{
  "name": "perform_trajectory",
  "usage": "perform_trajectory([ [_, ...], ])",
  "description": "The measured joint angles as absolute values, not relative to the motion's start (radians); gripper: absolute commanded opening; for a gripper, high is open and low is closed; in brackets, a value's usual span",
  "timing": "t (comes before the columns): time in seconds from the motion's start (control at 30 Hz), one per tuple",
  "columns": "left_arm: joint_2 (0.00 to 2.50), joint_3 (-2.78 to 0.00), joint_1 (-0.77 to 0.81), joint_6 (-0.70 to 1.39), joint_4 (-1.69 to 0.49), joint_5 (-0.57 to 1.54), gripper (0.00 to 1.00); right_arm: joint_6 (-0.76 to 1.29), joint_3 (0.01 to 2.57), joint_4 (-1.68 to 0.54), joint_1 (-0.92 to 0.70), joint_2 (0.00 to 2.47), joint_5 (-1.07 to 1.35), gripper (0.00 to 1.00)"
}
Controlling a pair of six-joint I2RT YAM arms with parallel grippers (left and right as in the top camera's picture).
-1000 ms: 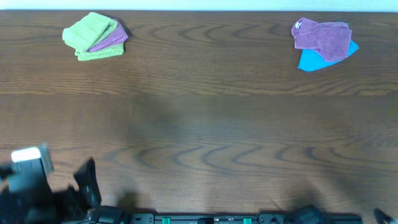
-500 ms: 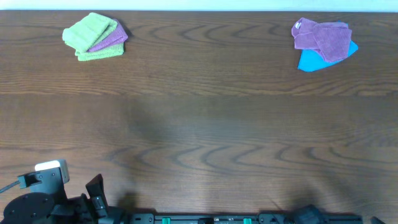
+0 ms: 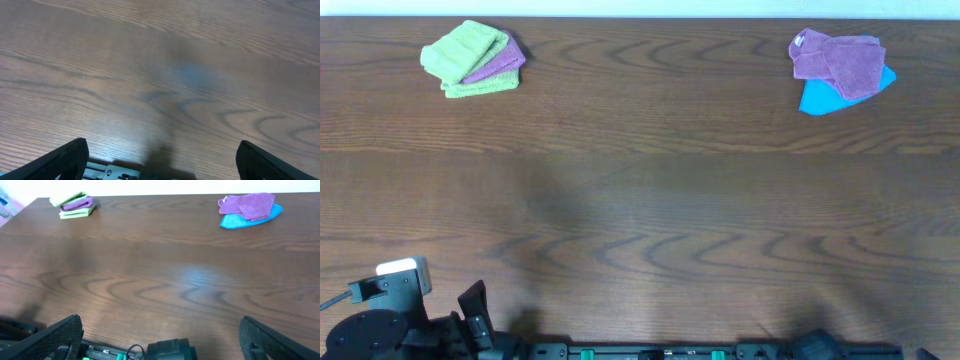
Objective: Fold the cloth
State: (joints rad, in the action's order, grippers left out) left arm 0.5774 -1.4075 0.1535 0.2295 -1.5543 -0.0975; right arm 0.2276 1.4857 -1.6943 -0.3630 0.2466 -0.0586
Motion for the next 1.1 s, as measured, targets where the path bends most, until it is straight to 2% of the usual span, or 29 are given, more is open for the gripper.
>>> perform_trajectory([
  [0.2,0.577,-1.407,0.154,0.23,-1.536,-0.102,0.95,0.228,1.486,-1.694,-0.363,0.247,-0.059,0.99],
  [0.3,0.576,-1.403,0.154,0.231,-1.435,-0.122,0.95,0.228,1.486,-1.694,-0.363,0.247,-0.059,0.99],
  [0.43,0.529,-1.338,0.144,0.174,-1.185,-0.149,0.96,0.228,1.484,-1.694,-0.363,0.247,-0.058,0.99],
  [0.7,0.206,-0.917,0.035,-0.067,-0.826,-0.072,0.95,0.23,1.484,-1.695,-0.363,0.247,-0.054,0.99],
  [1.1,0.047,-0.508,0.02,-0.133,-0.571,0.024,0.95,0.231,1.484,-1.695,-0.363,0.247,-0.053,0.99],
])
